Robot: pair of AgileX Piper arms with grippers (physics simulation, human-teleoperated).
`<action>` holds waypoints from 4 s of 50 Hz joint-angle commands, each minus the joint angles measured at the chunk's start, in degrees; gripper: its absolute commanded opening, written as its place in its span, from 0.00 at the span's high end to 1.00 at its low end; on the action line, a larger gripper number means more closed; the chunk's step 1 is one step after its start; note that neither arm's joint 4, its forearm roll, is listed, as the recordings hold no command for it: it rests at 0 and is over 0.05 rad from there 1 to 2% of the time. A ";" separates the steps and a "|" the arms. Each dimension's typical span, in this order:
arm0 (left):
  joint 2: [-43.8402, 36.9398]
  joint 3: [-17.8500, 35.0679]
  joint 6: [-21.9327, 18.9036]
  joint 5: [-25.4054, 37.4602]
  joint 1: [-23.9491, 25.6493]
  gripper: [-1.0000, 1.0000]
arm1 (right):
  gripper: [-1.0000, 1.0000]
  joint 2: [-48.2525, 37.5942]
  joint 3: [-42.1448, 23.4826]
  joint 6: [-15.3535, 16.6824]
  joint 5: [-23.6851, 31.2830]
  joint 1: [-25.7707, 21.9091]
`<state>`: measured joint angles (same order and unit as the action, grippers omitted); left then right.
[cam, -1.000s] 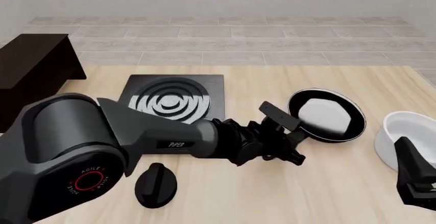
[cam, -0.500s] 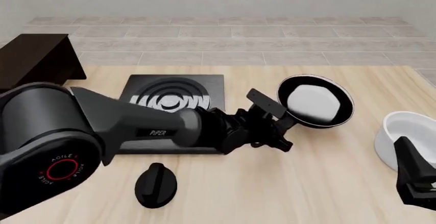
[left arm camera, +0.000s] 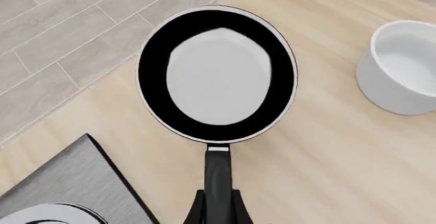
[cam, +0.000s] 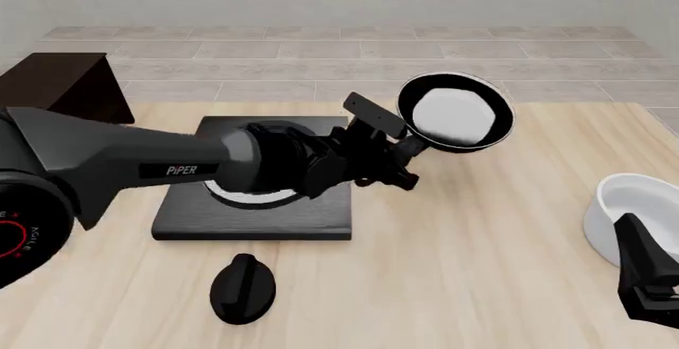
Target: Put the frying pan on top of the cabinet.
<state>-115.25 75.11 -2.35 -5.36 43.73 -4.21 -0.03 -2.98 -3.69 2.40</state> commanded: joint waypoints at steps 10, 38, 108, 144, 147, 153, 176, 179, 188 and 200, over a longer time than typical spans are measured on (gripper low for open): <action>12.13 -3.10 -4.59 2.54 -9.11 1.00 | 0.00 0.97 0.00 0.06 0.87 -0.31; 29.26 -10.39 -6.83 7.71 -22.53 1.00 | 0.00 0.39 0.02 0.30 0.40 -0.93; 45.43 -11.20 -7.31 23.32 -50.93 1.00 | 0.00 -0.41 -0.03 0.37 -0.04 -1.20; 47.65 -12.79 -2.65 26.81 -61.57 1.00 | 0.00 -0.59 -0.01 0.88 -0.16 -1.28; 47.06 -12.92 -2.14 26.39 -62.45 1.00 | 0.00 -0.37 -0.01 1.01 0.10 -1.40; 46.04 -13.01 -1.30 26.07 -63.34 1.00 | 0.00 -0.49 -0.01 1.18 0.01 -1.45; 41.11 -16.20 -1.08 20.90 -67.62 1.00 | 0.00 -2.29 0.02 1.35 -1.56 -1.47; 40.80 -16.94 -1.04 20.24 -67.81 1.00 | 0.00 -2.17 -0.03 1.38 -1.37 -1.50; 39.63 -18.28 -1.00 18.53 -68.33 1.00 | 0.00 -2.11 -0.02 1.45 -1.27 -1.48; 38.70 -19.83 -0.06 17.17 -67.78 1.00 | 0.00 -2.49 -0.01 1.75 -1.60 -1.58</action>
<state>-76.36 55.30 -2.32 13.68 -23.95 -6.53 -0.04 -1.42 -5.17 0.91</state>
